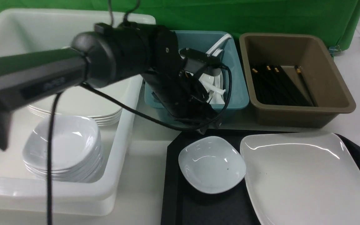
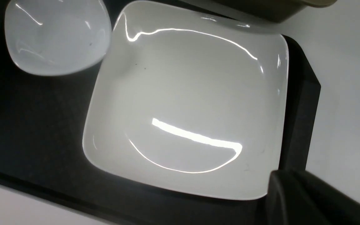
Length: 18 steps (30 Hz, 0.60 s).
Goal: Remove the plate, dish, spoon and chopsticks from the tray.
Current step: Use the left arm to grab a small plate from the dinner plate
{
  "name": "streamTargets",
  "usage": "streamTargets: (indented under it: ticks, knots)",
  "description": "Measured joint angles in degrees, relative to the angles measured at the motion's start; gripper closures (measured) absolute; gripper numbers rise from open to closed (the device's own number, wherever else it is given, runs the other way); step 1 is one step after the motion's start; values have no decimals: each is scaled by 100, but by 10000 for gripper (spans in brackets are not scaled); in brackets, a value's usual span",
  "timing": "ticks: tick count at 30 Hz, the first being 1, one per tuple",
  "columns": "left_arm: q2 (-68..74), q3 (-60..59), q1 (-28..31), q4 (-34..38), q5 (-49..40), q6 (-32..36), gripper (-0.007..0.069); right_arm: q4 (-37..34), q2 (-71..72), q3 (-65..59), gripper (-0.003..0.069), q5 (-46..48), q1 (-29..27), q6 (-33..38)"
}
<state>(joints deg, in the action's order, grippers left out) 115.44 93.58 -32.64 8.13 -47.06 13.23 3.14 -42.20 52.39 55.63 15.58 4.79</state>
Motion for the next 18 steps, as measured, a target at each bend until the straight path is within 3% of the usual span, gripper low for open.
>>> streamTargets:
  ticks: [4, 9, 18]
  knots:
    - [365, 88, 0, -14, 111, 121, 228, 0, 0, 0, 625, 0, 0, 2]
    - [634, 88, 0, -54, 190, 336, 133, 0, 0, 0, 625, 0, 0, 2]
    - [771, 146, 0, -71, 278, 440, 142, 0, 0, 0, 624, -11, 0, 2]
